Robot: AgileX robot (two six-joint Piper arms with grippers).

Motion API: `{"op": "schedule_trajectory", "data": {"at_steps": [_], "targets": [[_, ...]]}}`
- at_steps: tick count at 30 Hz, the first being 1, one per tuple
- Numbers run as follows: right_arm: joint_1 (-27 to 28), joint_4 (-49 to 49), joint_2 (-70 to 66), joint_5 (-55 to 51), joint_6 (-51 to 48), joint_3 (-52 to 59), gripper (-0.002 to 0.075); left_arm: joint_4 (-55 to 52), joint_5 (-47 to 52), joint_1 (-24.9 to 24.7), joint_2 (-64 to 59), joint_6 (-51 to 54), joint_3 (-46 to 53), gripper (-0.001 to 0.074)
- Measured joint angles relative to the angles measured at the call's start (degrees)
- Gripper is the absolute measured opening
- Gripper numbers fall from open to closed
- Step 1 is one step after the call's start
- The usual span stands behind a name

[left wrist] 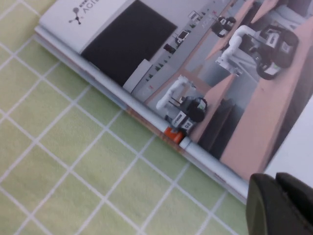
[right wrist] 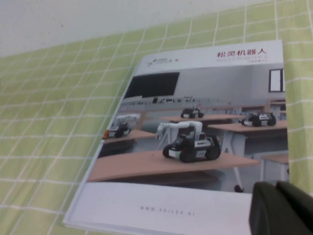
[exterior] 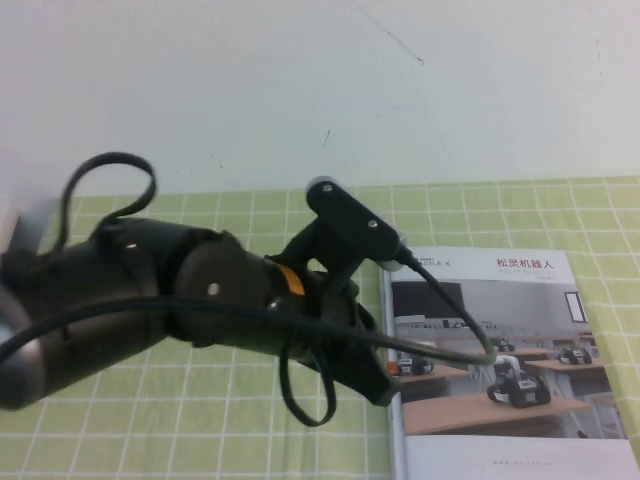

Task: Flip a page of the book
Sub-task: Open the closed book

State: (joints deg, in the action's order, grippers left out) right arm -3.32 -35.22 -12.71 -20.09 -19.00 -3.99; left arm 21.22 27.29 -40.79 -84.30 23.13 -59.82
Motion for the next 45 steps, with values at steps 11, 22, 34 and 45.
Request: {"op": "schedule_trajectory", "data": {"at_steps": [11,22,34,45], "targets": [[0.00,0.98,-20.75,-3.19,-10.56,-8.73,-0.0003,0.21,-5.43,-0.34,-15.85,2.72,-6.46,-0.0004],[0.00,6.08,-36.68,-3.14,-11.75,-16.94,-0.0003,9.23,-9.77,-1.50,-24.97,10.97,-9.67,-0.0004],[0.00,4.22,-43.05,0.95,-16.81,-17.64,-0.0003,13.61,-9.59,-1.50,-31.32,13.08,-13.34,-0.0004],[0.00,14.01,-45.24,-13.03,-19.44,-29.90,0.0010,13.68,-9.36,-1.50,-31.63,13.20,-13.61,-0.0004]]}}
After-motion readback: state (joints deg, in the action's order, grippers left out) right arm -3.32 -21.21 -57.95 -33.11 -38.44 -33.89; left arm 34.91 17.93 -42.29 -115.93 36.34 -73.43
